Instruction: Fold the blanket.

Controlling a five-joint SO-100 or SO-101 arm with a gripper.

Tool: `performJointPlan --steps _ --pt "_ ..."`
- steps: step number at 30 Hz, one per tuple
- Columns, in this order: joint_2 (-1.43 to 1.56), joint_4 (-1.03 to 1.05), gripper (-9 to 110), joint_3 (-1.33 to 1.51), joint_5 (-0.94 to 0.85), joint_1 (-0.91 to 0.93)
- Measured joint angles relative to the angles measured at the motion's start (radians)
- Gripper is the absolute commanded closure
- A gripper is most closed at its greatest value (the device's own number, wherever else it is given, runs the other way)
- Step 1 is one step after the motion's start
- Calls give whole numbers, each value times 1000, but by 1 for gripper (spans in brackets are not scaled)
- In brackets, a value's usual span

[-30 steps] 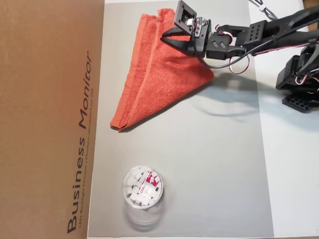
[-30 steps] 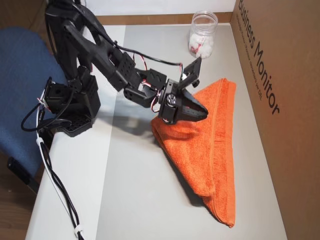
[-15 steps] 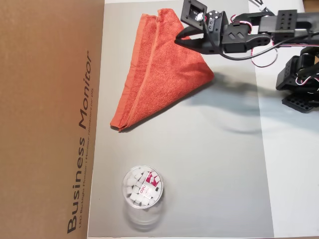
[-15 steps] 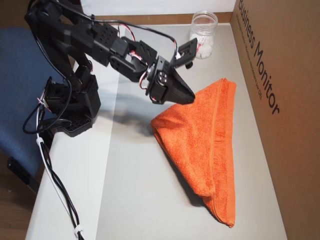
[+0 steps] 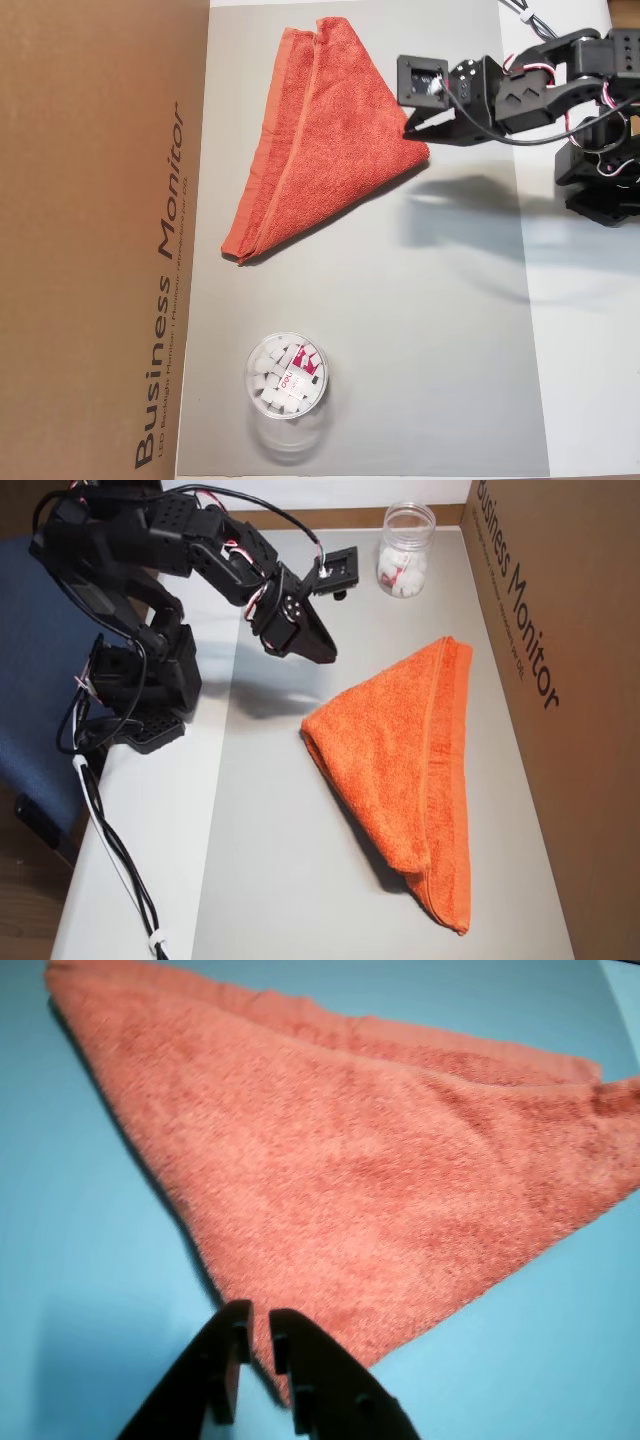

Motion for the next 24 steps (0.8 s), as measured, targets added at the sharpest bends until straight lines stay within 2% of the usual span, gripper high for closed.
performJointPlan --steps 18,24 --pt "383 11 102 388 -15 -117" --pt "486 186 102 405 -9 -109"
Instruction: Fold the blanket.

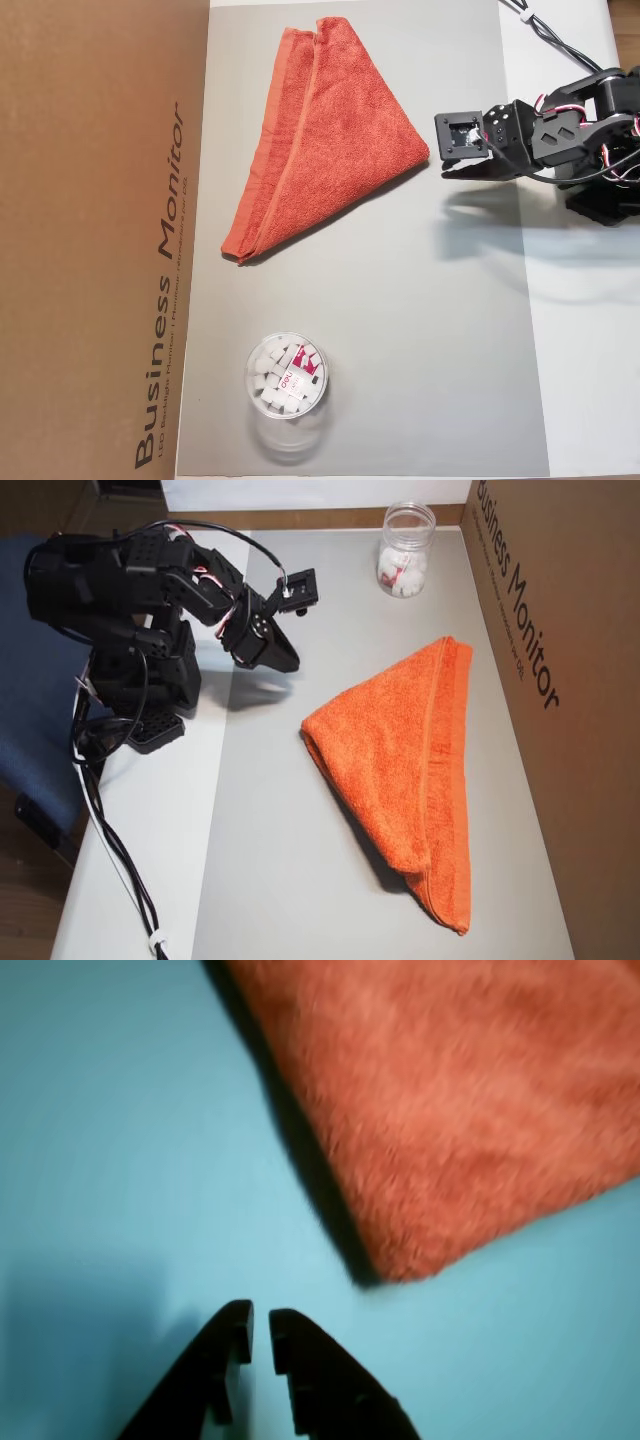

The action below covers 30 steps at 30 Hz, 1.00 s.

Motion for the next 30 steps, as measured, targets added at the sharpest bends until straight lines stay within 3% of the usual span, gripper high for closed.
performJointPlan --steps 10,30 --pt "130 233 102 11 2 3" --pt "380 241 102 273 -2 9"
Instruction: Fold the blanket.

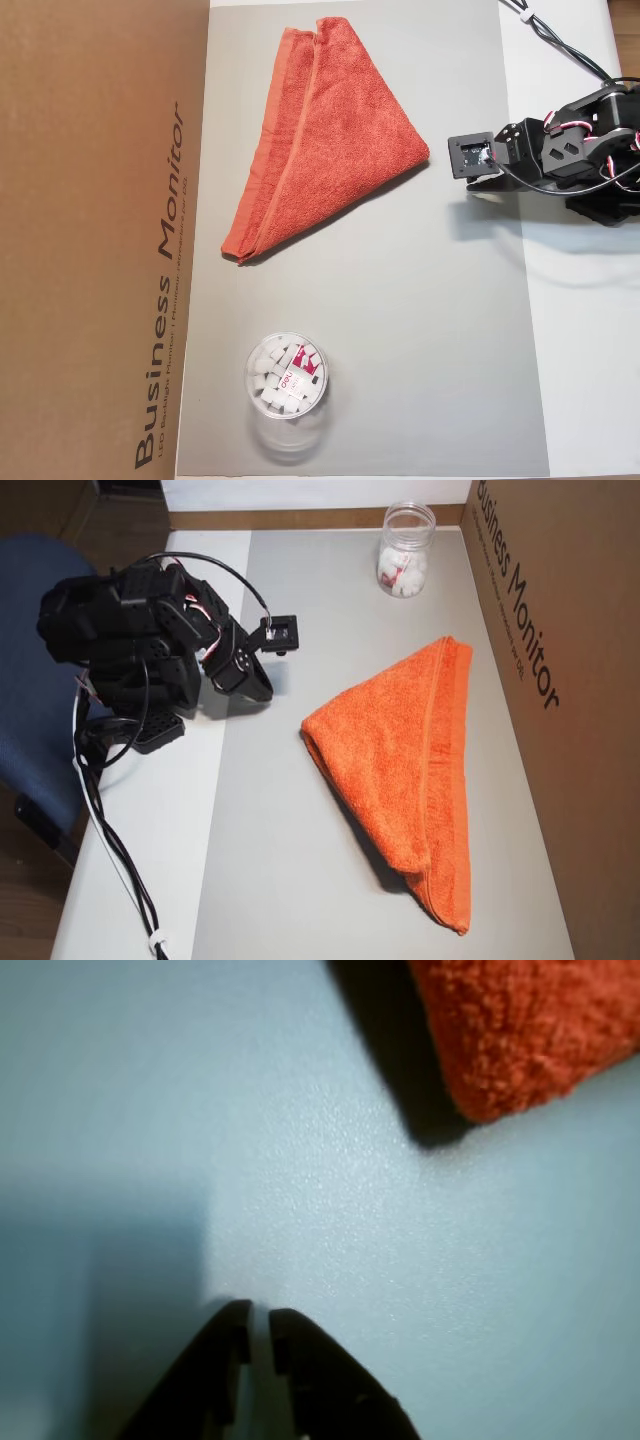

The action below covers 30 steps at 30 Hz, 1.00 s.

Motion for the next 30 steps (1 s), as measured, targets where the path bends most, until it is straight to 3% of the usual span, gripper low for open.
performJointPlan --steps 13,30 --pt "91 212 102 9 3 -6" --pt "112 221 101 9 3 2"
